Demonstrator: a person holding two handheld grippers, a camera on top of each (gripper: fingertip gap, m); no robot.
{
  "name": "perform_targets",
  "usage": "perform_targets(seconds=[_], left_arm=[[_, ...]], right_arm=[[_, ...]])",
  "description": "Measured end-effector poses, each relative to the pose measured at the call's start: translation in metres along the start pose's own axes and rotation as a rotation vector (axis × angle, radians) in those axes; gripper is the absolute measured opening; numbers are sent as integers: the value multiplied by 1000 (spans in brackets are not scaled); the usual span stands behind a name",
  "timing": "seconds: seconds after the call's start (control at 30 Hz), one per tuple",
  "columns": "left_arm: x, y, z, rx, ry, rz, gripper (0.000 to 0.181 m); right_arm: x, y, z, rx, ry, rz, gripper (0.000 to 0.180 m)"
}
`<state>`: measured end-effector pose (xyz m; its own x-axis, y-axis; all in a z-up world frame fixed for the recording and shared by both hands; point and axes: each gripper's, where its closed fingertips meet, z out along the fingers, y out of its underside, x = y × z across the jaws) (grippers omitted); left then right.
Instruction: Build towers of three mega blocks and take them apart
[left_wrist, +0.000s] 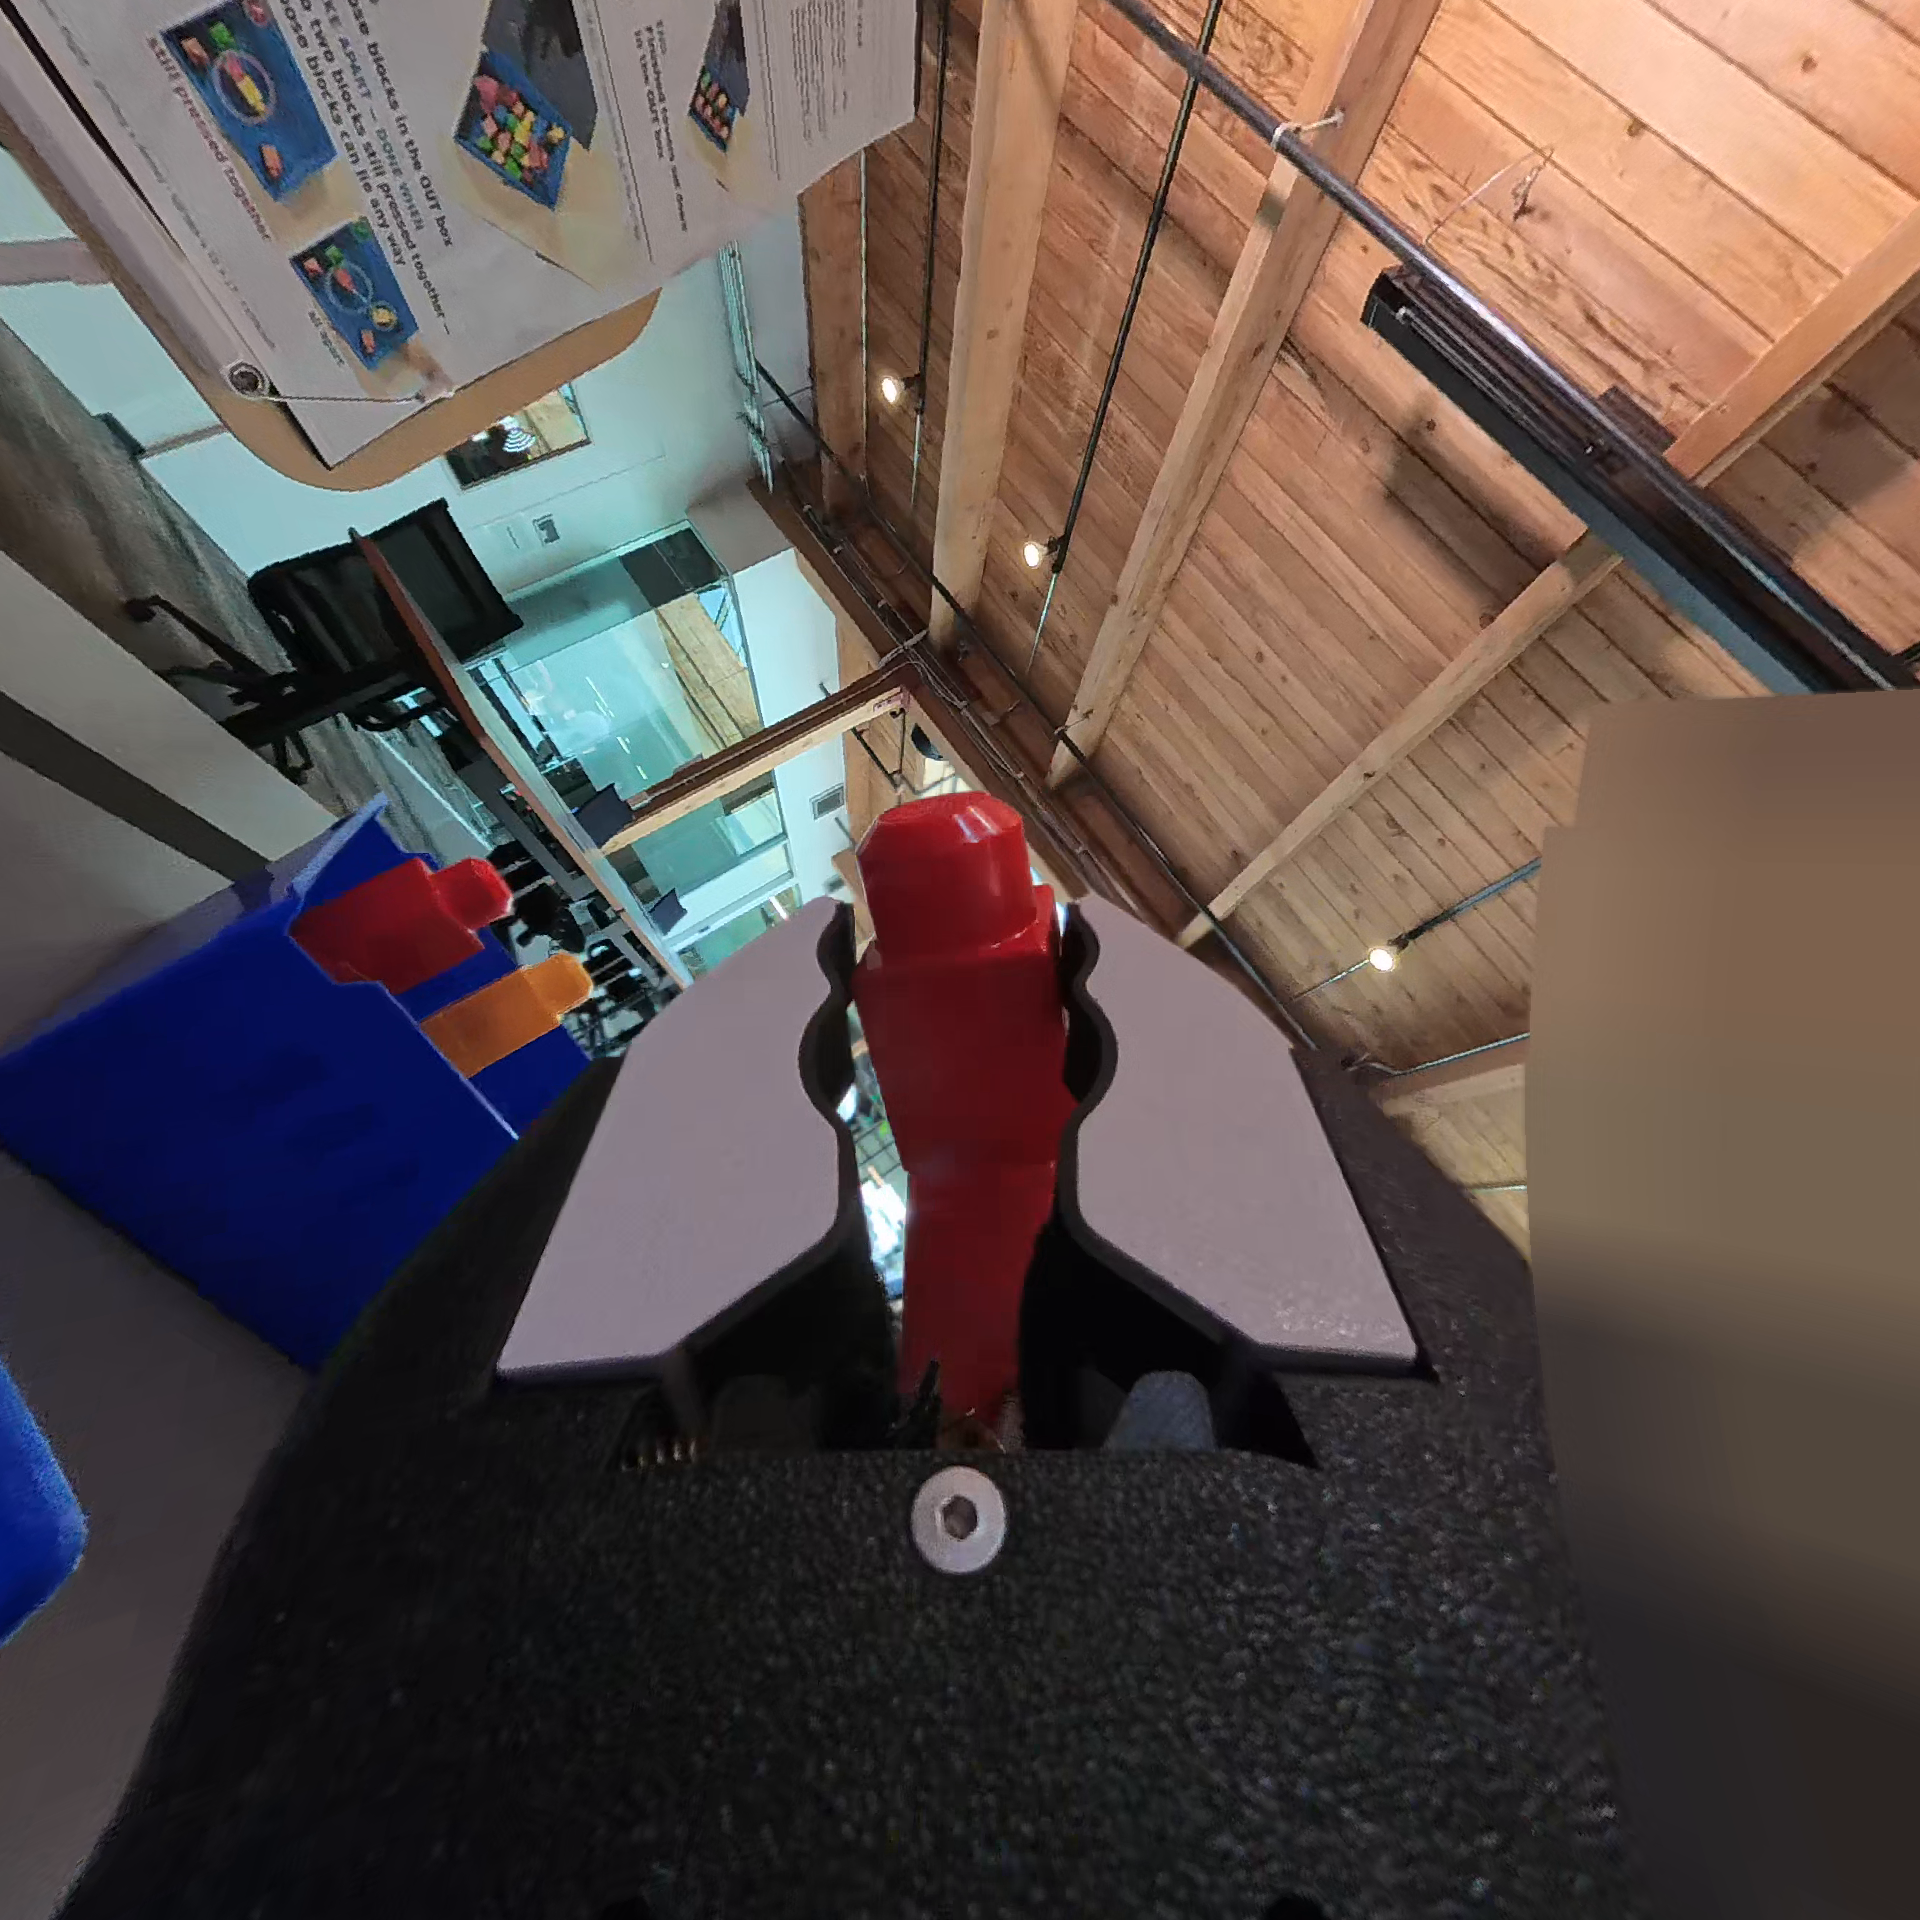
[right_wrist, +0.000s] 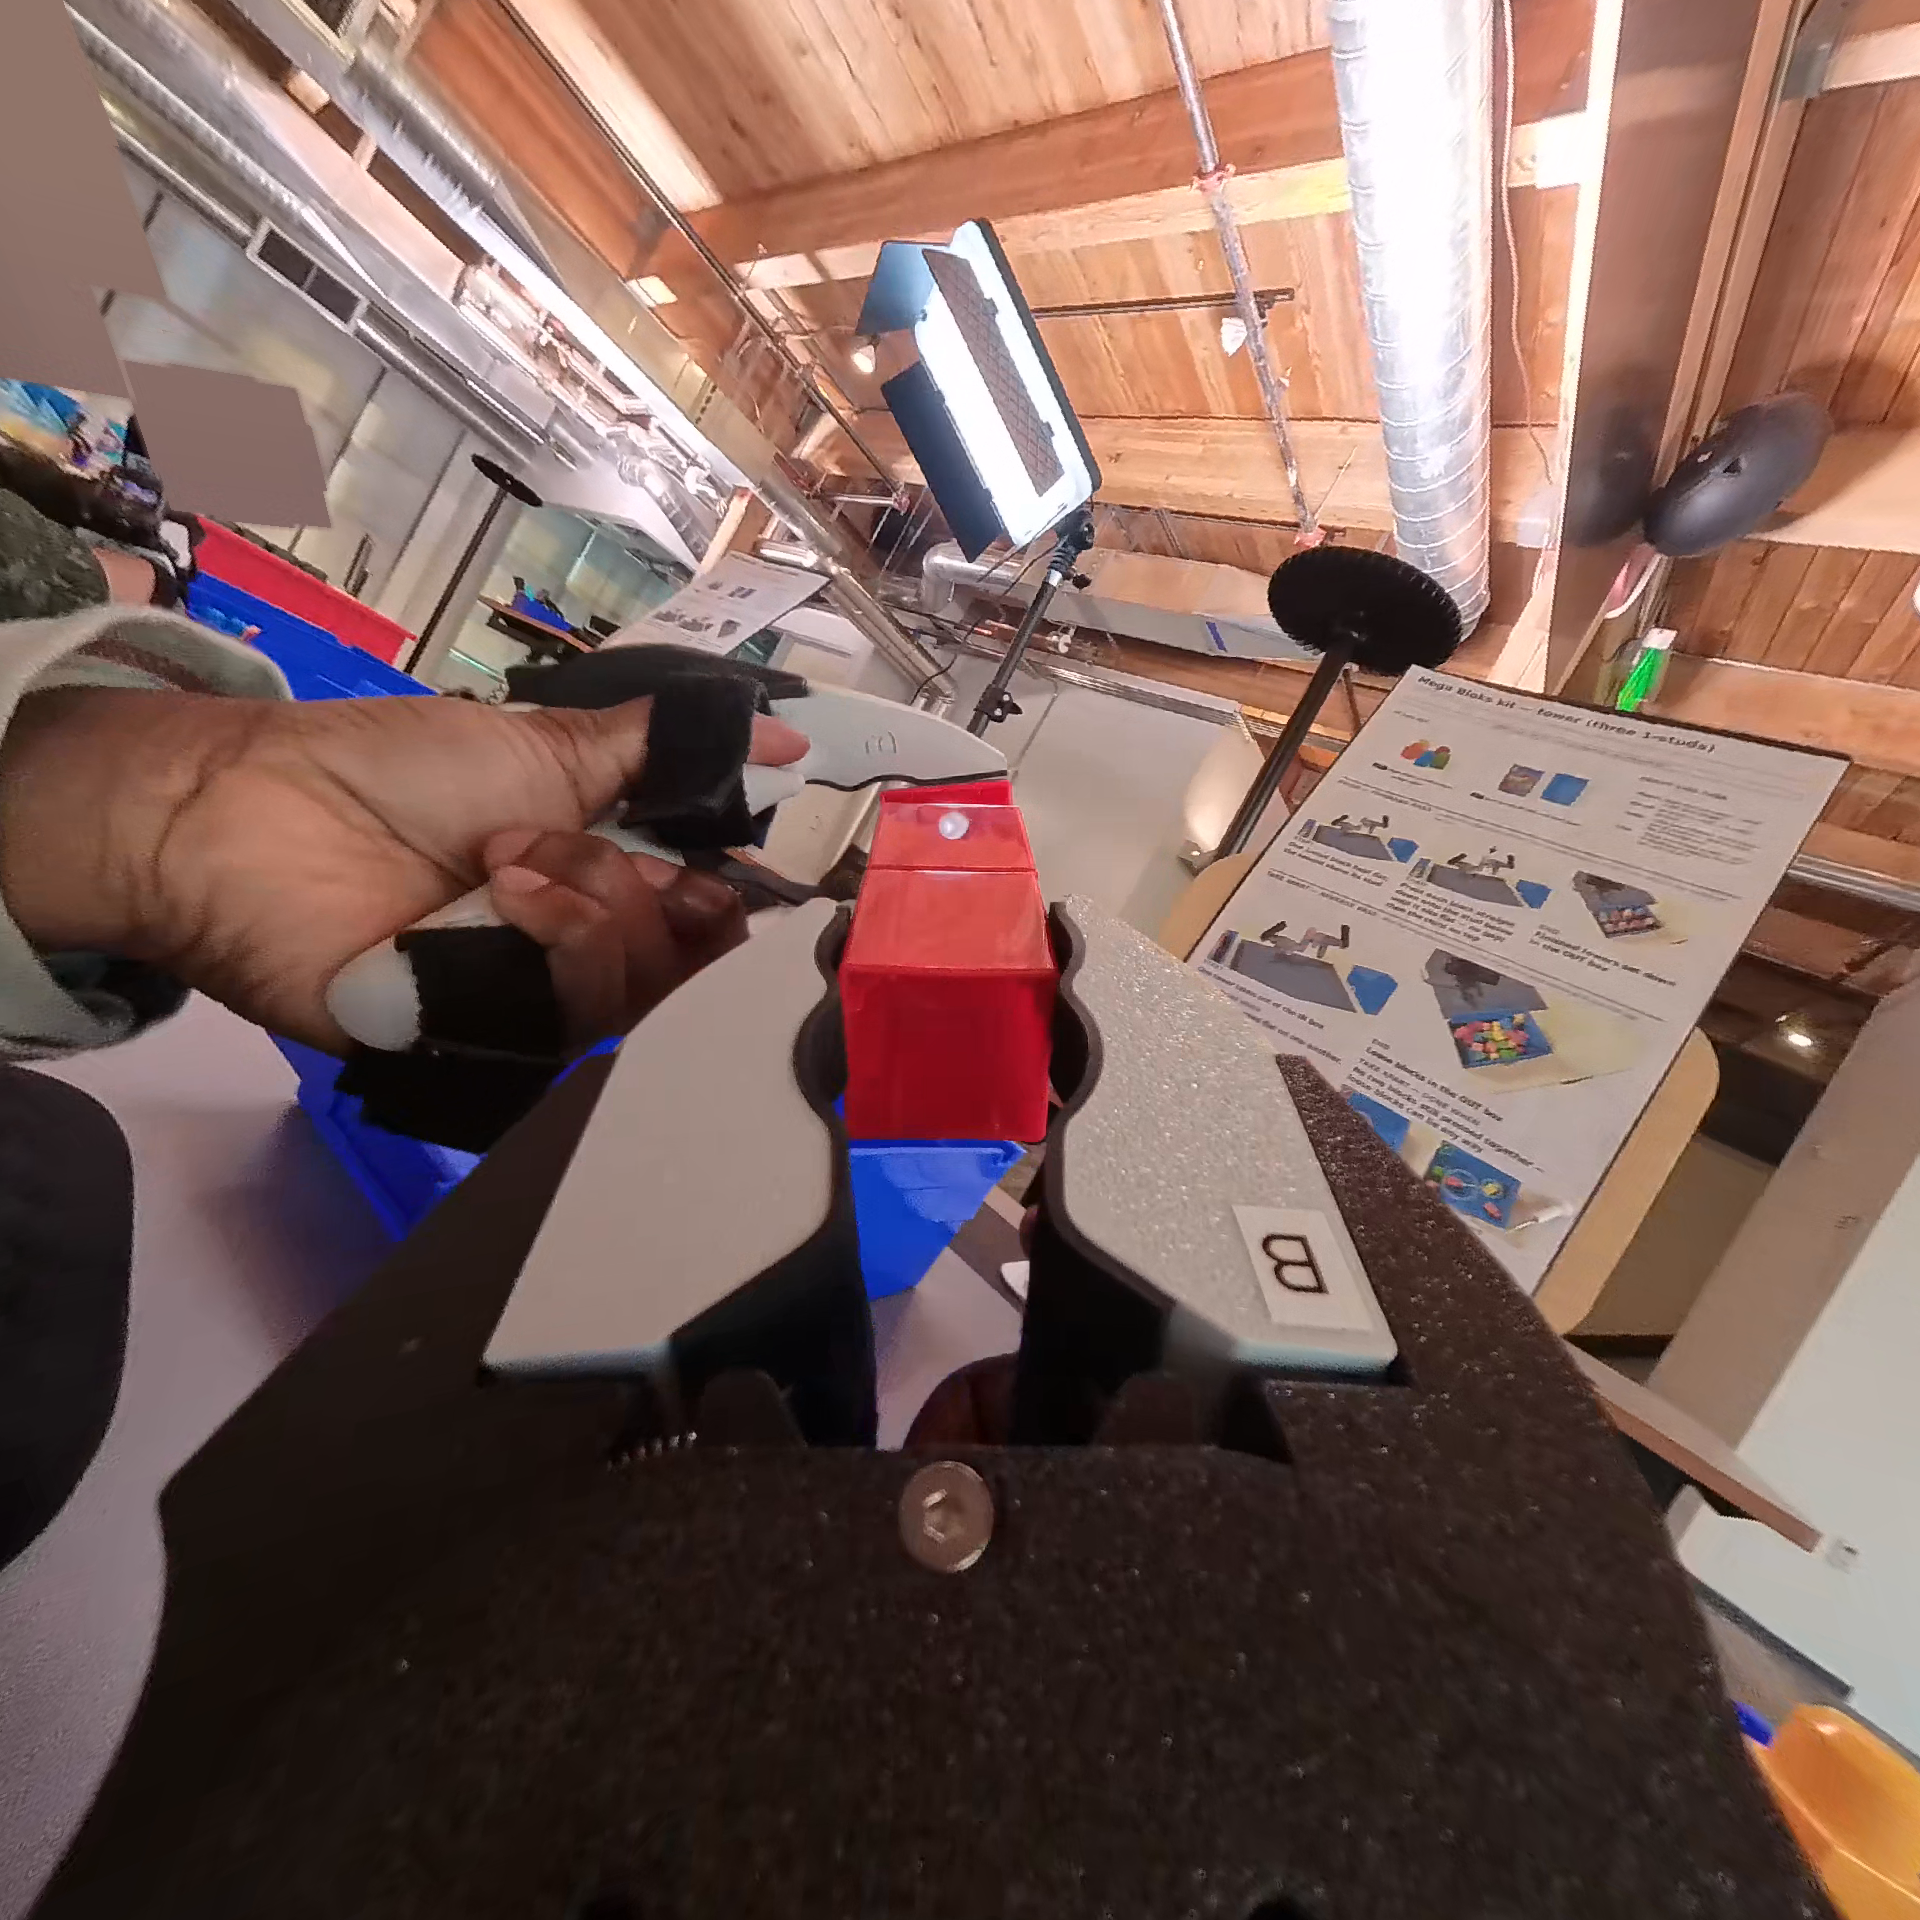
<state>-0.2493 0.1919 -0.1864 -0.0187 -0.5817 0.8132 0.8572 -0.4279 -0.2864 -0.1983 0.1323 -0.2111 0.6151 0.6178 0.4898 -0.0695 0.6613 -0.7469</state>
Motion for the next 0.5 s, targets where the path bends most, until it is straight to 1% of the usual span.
perform_targets(seconds=[0.13,0.27,0.3,0.37,0.5], left_arm=[[2,4,0,-75,-44,159,37],[9,9,-1,-195,-61,270,37],[8,10,-1,-203,-72,305,37],[10,10,-2,-173,-65,317,37],[11,15,-2,-178,-28,255,37]], right_arm=[[-1,1,0,-7,5,-62,35],[0,-1,-1,8,8,-71,35],[0,-2,-1,13,7,-56,35],[0,-3,-1,23,10,-34,35],[1,-4,-2,38,12,-15,35]])
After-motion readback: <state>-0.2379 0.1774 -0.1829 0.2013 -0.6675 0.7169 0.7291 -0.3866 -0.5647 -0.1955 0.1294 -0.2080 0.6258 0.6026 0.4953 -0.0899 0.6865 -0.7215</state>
